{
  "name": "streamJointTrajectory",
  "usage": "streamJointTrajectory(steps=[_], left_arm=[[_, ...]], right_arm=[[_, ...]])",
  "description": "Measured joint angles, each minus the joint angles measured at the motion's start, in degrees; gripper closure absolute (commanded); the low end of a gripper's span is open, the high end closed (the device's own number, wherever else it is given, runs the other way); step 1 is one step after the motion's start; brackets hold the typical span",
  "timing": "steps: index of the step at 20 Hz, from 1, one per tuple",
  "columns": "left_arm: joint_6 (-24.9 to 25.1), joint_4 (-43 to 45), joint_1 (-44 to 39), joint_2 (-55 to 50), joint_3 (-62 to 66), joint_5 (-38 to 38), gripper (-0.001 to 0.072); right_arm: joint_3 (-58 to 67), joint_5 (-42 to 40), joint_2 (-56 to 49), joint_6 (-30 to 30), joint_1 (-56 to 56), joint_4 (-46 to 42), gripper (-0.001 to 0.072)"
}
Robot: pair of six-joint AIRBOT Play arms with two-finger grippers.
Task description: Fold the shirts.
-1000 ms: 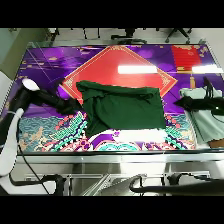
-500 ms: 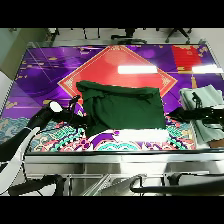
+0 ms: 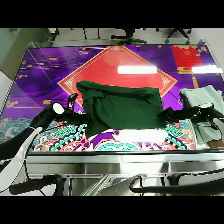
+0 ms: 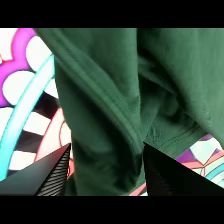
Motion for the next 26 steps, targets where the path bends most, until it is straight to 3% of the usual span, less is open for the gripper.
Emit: streamJointTrajectory(steps=[2,3,6,10,11,15,20,23,26], left_arm=[[-0.2,0.2,-1.2,-2.1,1.5,-0.7,0.0242],[-0.2,0.3,-1.6,-3.1,2.7,-1.4,0.0375],[-0.4,3.2,-2.2,-5.9,7.3,-5.7,0.0679],[-0.4,6.0,-2.4,-7.8,12.6,-10.6,0.0679],[-0.4,6.5,-2.1,-7.9,14.0,-12.2,0.0679],[-0.4,7.2,0.6,-5.6,21.1,-19.1,0.0679],[1.1,-2.0,8.1,4.6,35.8,-26.4,0.0679],[2.3,-11.8,13.5,11.5,47.4,-27.7,0.0679],[2.9,-16.9,20.0,18.6,59.1,-27.5,0.0678]], right_arm=[[0.0,-0.2,-0.2,-0.2,0.3,0.4,0.0326],[0.0,-0.3,-0.3,-0.2,0.4,0.4,0.0326],[0.0,-0.1,-0.4,-0.2,0.5,0.5,0.0348],[-0.1,1.3,-0.5,-0.2,0.7,-0.6,0.0669],[-0.1,2.1,-0.2,-0.2,0.7,-1.0,0.0697],[3.3,6.9,4.5,-0.3,-0.6,1.7,0.0698],[18.5,14.8,15.5,-0.8,-5.9,22.2,0.0698],[30.7,14.6,21.9,-1.1,-9.0,33.5,0.0698],[41.5,8.7,28.1,-1.5,-11.9,38.8,0.0697]])
